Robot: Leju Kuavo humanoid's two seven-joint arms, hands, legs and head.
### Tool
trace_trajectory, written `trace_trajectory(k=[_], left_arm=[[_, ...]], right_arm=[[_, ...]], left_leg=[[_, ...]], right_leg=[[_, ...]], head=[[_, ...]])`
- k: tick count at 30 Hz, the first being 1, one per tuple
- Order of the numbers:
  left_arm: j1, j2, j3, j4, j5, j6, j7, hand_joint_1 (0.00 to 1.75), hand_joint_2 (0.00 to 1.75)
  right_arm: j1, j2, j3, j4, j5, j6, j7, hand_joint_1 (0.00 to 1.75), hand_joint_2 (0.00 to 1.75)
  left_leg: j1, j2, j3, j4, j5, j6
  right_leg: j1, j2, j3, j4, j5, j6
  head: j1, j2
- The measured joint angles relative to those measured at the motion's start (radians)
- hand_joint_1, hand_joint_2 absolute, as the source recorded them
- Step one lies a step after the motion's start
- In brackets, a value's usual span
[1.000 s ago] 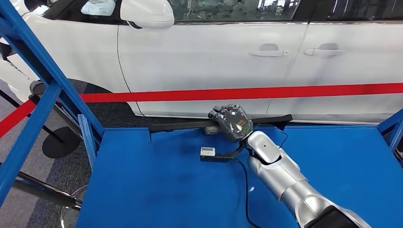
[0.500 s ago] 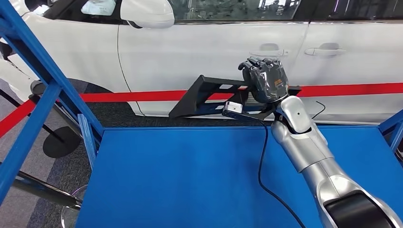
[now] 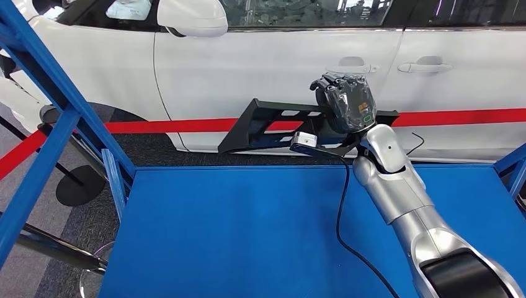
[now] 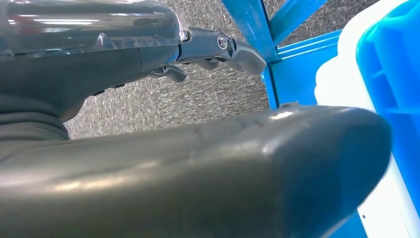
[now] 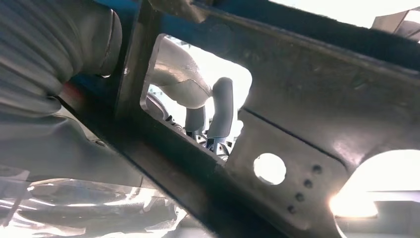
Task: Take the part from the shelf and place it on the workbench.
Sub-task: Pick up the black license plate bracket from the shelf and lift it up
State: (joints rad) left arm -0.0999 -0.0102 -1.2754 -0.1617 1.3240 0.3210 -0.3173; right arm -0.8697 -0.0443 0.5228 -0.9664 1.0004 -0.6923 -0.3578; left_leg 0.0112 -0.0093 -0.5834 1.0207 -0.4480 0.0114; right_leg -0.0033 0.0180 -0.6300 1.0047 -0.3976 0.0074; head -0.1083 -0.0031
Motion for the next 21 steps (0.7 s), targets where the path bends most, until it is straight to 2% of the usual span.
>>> trace_trajectory(k=[8, 17, 21], left_arm=[[-0.006, 0.001, 0.0, 0.0, -0.015, 0.049, -0.035, 0.0, 0.0], [-0.011, 0.002, 0.007, 0.0, 0.009, 0.025, -0.099, 0.0, 0.0], [-0.01, 0.003, 0.013, 0.0, 0.014, 0.021, -0.113, 0.0, 1.75]], right_arm=[[0.01, 0.008, -0.056, 0.009, 0.038, 0.0, -0.069, 1.75, 1.75], [0.053, 0.022, -0.098, -0.017, 0.063, 0.0, -0.082, 1.75, 1.75], [0.071, 0.023, -0.099, -0.03, 0.064, 0.0, -0.076, 1.75, 1.75]], left_leg=[[0.0, 0.0, 0.0, 0.0, 0.0, 0.0], [0.0, 0.0, 0.0, 0.0, 0.0, 0.0], [0.0, 0.0, 0.0, 0.0, 0.0, 0.0]], right_leg=[[0.0, 0.0, 0.0, 0.0, 0.0, 0.0], [0.0, 0.0, 0.0, 0.0, 0.0, 0.0], [0.0, 0.0, 0.0, 0.0, 0.0, 0.0]], head=[[0.0, 0.0], [0.0, 0.0], [0.0, 0.0]])
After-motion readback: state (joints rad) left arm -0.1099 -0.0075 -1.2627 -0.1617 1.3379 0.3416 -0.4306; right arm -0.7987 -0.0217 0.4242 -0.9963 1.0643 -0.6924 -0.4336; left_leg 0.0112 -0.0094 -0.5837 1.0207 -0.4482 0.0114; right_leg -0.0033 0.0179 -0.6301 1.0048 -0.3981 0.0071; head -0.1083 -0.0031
